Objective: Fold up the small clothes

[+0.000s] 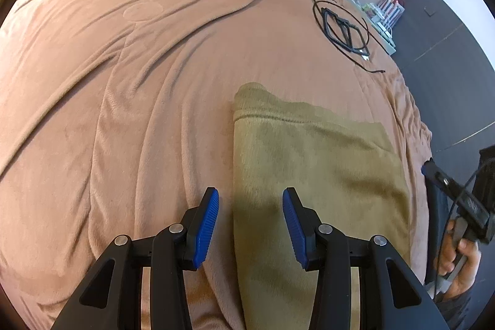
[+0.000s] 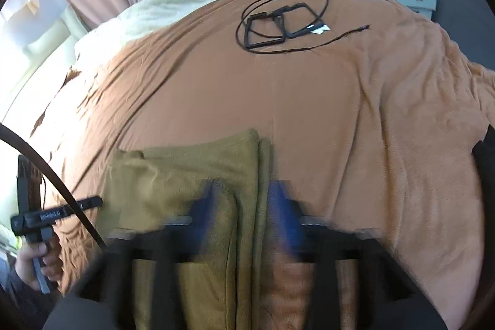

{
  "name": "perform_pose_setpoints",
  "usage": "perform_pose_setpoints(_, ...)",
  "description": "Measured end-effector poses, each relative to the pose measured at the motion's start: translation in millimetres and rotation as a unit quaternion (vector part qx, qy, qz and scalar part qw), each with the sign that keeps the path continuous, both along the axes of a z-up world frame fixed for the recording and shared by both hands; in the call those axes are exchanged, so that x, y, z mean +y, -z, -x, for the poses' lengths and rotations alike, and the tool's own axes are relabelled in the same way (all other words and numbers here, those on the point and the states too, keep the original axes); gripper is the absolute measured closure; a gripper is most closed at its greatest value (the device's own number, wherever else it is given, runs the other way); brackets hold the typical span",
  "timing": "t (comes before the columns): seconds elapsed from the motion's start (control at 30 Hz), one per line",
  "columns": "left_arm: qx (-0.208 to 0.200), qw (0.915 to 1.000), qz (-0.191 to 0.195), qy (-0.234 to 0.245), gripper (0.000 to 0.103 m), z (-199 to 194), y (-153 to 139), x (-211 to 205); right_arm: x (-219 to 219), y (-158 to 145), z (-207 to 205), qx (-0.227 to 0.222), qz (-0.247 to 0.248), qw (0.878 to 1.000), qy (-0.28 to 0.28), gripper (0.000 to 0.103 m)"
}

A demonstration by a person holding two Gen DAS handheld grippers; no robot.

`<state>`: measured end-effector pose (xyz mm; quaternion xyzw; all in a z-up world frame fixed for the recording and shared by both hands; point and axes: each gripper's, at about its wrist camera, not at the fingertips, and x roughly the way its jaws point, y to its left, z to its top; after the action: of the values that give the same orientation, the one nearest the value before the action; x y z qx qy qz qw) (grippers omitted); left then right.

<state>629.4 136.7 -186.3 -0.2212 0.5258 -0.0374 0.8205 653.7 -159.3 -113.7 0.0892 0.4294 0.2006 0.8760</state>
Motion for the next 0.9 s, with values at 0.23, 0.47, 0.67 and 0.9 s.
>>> perform_pose_setpoints(0.23, 0.007, 0.9999, -0.013, -0.002, 0.057, -8.8, 9.6, -1.0, 15.4, 21.3, -5.9, 0.023, 0.019, 0.999, -0.022, 0.025)
perform_pose_setpoints(0.47, 0.004, 0.9995, -0.030, -0.004, 0.057, -21.7, 16.0, -4.1, 20.5, 43.8, -37.3, 0.060, 0.051, 0.997, -0.006, 0.048)
perform_pose_setpoints(0.67, -0.004, 0.9988, -0.029, -0.038, 0.058, -27.5, 21.2, 8.0, 22.1, 47.9, -35.6, 0.052, 0.046, 0.998, 0.010, 0.052)
perform_pose_setpoints(0.9, -0.001, 0.9994, 0.016, -0.030, 0.058, -20.8, 20.9, 12.6, 1.8, 50.0, -34.2, 0.077, -0.027, 0.997, -0.010, 0.052)
